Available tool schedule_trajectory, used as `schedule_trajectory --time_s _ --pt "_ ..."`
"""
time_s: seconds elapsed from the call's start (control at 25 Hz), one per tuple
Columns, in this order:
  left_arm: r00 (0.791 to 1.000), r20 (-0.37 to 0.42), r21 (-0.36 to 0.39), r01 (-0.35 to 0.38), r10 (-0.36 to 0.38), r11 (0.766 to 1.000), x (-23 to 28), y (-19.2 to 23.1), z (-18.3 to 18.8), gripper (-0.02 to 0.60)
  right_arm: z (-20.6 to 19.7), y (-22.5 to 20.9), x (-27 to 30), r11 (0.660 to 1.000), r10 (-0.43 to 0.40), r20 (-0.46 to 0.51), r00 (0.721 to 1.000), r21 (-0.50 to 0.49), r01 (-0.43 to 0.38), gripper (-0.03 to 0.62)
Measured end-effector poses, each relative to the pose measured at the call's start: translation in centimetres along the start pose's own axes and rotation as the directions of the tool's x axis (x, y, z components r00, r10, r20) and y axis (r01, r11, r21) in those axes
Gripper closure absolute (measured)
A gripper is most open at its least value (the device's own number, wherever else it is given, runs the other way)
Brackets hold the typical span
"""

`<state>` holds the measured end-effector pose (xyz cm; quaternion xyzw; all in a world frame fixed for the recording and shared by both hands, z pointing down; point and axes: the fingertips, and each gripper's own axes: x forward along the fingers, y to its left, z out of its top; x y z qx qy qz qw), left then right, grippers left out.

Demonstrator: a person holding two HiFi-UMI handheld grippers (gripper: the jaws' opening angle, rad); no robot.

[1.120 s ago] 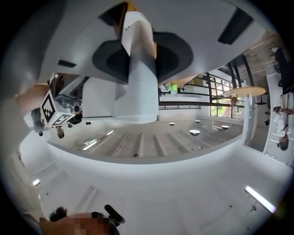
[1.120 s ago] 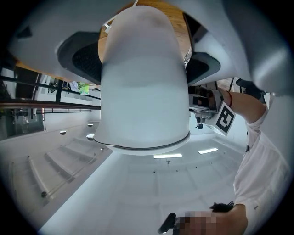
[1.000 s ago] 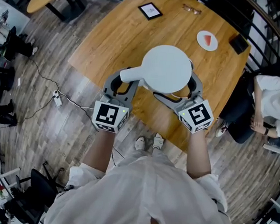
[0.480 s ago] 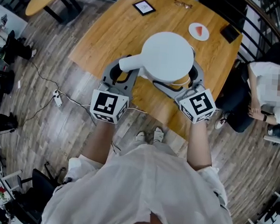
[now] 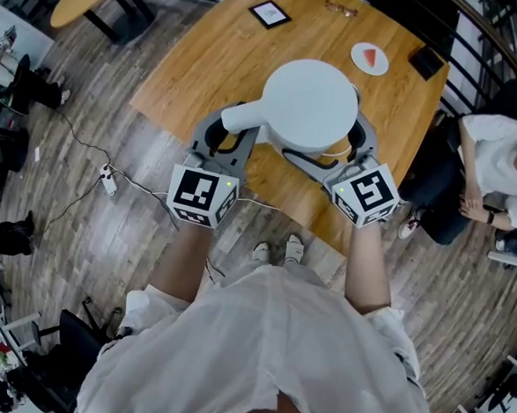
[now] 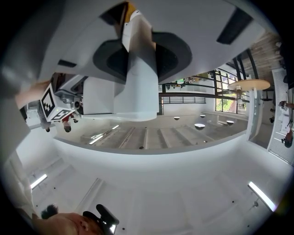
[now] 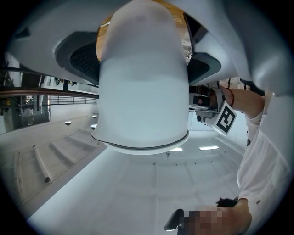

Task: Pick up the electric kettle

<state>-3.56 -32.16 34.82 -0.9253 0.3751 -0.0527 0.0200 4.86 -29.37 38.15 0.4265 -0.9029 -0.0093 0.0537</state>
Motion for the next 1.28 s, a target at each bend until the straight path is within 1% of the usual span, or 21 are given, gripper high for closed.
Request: schedule_trajectory --time_s 0.96,1.28 --pt "1.000 -0.011 -0.022 -0.024 0.024 0.999 0.1 -0.5 0.0 0.474 -0.4 -0.2 -0.4 1.000 0.021 -0.001 1.000 -0.001 -0.021 0.026" --pt "0.999 -0.017 -0.024 -0.031 0.031 0.999 1.0 -1.0 0.1 0.474 -0.5 -1.2 -0.7 1.000 0.029 -0.002 1.000 -0.001 -0.029 0.026"
